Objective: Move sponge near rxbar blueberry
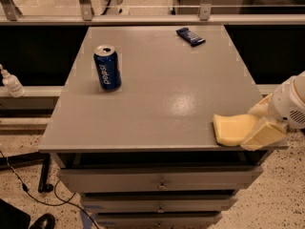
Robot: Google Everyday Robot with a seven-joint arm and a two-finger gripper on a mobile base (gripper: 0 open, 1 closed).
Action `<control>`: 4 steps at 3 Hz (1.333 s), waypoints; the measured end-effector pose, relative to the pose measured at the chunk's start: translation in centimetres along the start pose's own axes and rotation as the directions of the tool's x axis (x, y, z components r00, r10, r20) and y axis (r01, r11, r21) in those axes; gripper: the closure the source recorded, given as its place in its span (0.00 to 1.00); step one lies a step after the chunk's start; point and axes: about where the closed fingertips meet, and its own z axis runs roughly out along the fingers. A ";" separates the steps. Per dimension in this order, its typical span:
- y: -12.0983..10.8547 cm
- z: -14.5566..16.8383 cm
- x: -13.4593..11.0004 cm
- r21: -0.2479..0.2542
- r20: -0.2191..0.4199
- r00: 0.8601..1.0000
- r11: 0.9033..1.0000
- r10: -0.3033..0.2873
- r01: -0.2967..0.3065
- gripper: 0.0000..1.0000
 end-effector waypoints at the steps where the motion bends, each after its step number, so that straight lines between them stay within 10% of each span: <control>1: -0.7 -0.3 -1.5 0.007 0.041 0.999 1.000 0.001 -0.002 0.59; 3: -6.7 -4.1 -7.8 0.133 0.113 0.992 0.990 -0.058 0.043 1.00; 4: -7.5 -5.4 -9.0 0.163 0.129 0.989 0.985 -0.075 0.053 1.00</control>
Offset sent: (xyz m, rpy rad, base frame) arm 0.0789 0.0320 0.0686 0.0923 -0.1718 0.0160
